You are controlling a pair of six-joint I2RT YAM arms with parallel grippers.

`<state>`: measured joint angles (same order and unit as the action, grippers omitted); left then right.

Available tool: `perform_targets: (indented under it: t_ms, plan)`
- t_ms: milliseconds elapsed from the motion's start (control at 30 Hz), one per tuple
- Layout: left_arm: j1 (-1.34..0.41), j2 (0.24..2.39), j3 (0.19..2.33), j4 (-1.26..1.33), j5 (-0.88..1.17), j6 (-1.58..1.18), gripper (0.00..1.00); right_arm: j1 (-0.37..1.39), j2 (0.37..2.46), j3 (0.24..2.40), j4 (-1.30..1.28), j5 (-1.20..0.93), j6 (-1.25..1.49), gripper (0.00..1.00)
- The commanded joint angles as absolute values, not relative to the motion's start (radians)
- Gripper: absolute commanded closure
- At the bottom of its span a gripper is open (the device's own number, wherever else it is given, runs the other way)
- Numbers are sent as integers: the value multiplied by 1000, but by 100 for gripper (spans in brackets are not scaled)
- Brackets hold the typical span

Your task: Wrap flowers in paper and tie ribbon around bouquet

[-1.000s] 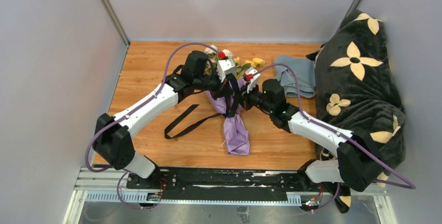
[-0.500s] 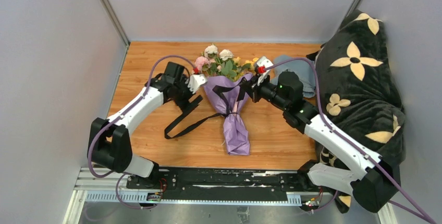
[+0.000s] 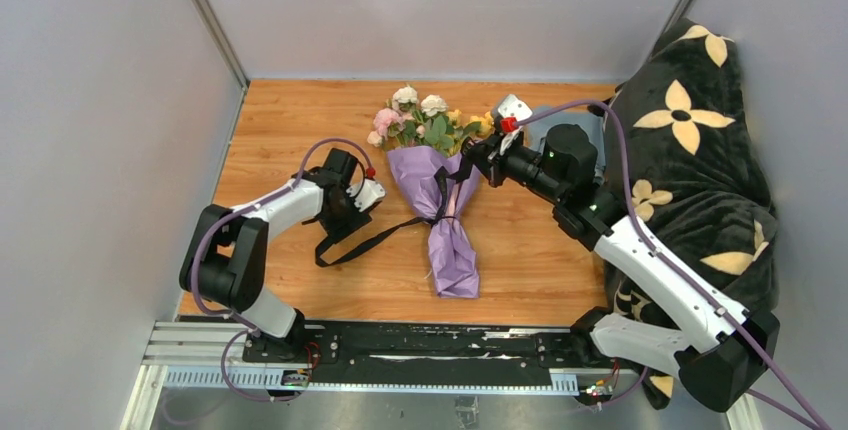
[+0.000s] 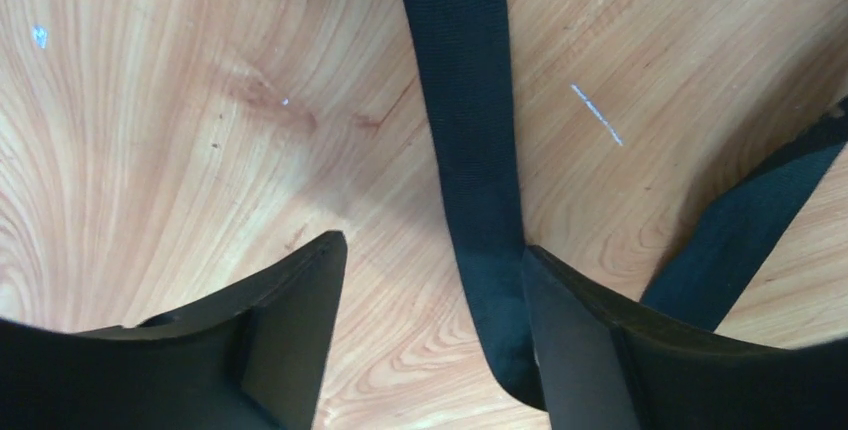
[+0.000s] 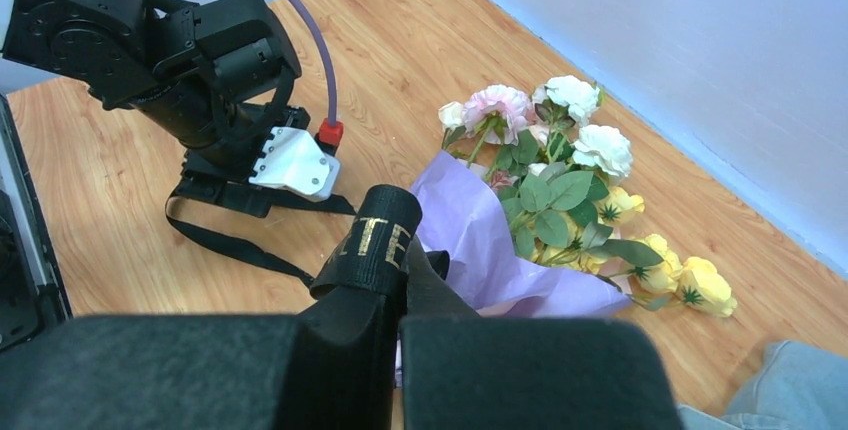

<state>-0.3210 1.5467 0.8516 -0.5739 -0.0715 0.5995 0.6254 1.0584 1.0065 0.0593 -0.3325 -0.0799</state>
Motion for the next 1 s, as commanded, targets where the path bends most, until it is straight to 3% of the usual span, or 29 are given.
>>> perform_targets:
  t_ms: [0, 133, 200, 400, 500, 667, 767, 800, 900, 967]
  plan:
    - [-314, 1615, 790, -611, -109, 659, 35, 614, 1021, 1063, 5, -310, -129, 100]
    - [-315, 1653, 773, -718, -8, 727, 61, 613, 1020, 1104, -49, -229, -167, 100]
    - [-314, 1662, 757, -712, -35, 740, 98, 613, 1025, 1128, -75, -191, -182, 100]
    - [-296, 1592, 642, -492, -217, 806, 100, 606, 989, 1184, -129, -86, -212, 100]
    - [-287, 1537, 573, -300, -412, 873, 100, 587, 950, 1199, -173, -43, -222, 100]
    - [-198, 1490, 538, -170, -462, 984, 100, 565, 877, 1225, -223, -18, -231, 100]
    - [-154, 1503, 587, -225, -426, 1003, 100, 565, 865, 1232, -230, -70, -207, 100]
    - [-155, 1493, 609, -260, -375, 1000, 96, 564, 869, 1228, -225, -108, -200, 100]
    - [-177, 1399, 753, -461, -92, 927, 50, 565, 933, 1222, -211, -295, -153, 100]
    - [-227, 1308, 811, -511, 122, 903, 31, 565, 968, 1224, -196, -340, -134, 100]
